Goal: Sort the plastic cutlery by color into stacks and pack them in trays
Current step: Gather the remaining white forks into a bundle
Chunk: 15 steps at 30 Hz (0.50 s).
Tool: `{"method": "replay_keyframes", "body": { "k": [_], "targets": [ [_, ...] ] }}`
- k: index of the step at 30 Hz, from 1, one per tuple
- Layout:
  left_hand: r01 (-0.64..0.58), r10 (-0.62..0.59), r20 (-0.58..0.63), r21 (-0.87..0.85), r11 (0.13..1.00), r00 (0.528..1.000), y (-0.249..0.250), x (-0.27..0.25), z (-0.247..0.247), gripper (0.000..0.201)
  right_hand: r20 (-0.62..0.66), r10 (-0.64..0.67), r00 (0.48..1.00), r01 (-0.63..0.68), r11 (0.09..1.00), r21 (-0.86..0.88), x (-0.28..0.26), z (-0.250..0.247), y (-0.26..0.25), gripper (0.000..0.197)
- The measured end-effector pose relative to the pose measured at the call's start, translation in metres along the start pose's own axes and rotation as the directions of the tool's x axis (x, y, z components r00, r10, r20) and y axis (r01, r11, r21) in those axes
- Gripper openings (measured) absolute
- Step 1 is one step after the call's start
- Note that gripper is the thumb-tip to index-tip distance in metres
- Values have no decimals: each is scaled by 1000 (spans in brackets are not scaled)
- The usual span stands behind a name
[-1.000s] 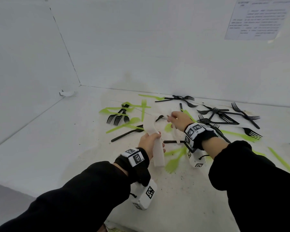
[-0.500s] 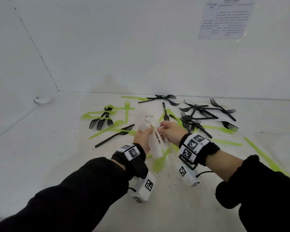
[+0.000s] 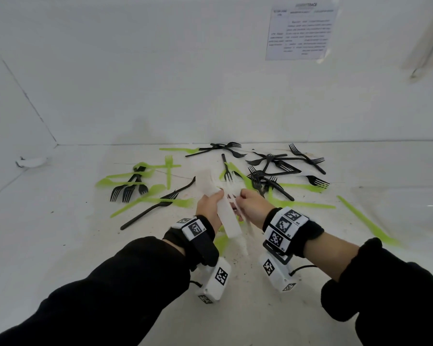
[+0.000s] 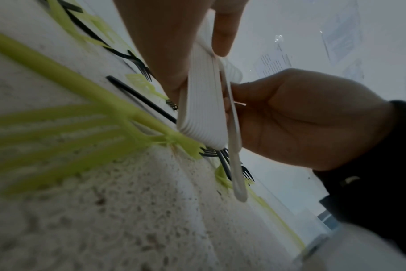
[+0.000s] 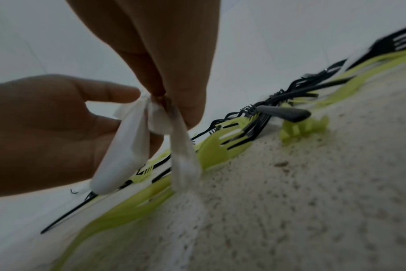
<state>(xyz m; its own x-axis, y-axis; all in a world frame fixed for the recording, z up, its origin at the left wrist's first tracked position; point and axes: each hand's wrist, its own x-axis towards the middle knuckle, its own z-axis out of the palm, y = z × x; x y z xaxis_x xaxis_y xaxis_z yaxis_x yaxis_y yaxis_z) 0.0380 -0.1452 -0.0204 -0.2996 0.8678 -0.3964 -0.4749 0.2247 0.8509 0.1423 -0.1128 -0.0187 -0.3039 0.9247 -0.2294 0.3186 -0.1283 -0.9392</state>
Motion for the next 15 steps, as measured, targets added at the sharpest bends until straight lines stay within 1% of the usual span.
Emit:
{"method": "replay_keyframes", "body": {
  "k": [2,4,6,8,10,12,15],
  "targets": [
    [-21,20,37,25,999,999,-2,0,2,30,5,-17,1000,18,997,-73,-2,-2,1,32],
    [-36,33,53,50,998,998,-4,2,2,23,-16,-40,999,38,992,-117,-3,-3,0,35],
    [-56,52,55,74,996,997,-7,5,0,17,-41,-61,997,53,983,-175,-5,-4,0,38],
    [-60,56,53,83,995,997,-9,7,-1,18,-44,-75,996,65,979,-194,-8,-5,-1,37],
    [-58,54,51,88,994,997,-10,6,-1,22,-42,-96,994,86,977,-197,-9,-6,1,29],
    [-53,49,53,75,996,997,-9,4,0,20,-86,-109,990,95,984,-148,-11,-9,2,9],
    [-33,29,68,58,998,997,-10,3,2,6,-147,-108,983,104,994,-37,-10,-14,3,26]
  ]
}}
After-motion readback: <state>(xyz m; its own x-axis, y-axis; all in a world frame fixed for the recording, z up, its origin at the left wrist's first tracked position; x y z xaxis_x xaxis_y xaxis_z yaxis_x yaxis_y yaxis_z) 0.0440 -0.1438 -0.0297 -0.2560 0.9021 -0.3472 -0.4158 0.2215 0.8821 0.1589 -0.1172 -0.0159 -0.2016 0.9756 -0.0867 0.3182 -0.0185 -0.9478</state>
